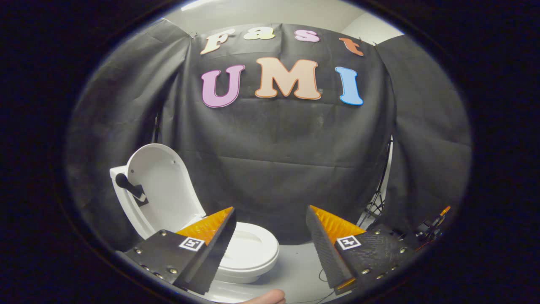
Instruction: Open the toilet lid.
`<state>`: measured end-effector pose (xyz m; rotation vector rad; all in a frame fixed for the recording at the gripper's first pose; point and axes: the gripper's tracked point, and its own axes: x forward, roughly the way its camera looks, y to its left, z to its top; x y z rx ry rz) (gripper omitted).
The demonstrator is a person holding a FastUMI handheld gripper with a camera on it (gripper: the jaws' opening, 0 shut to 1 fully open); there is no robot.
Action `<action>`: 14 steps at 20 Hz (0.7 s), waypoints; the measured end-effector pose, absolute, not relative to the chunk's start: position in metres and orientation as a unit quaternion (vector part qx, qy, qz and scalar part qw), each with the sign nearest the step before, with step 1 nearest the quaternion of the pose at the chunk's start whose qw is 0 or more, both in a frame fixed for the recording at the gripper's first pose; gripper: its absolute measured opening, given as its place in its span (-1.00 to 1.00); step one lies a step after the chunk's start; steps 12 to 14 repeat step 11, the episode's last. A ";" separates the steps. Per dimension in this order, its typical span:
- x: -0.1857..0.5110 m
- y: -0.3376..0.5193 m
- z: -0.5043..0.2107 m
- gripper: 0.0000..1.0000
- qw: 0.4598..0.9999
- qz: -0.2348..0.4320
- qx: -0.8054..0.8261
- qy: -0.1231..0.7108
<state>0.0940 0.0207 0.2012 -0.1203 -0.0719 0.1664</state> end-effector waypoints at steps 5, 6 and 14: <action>0.095 0.000 0.199 0.96 0.997 0.049 -0.056 -0.030; 0.094 0.001 0.196 0.96 0.997 0.048 -0.059 -0.029; 0.091 0.009 0.196 0.96 0.996 0.059 -0.058 -0.031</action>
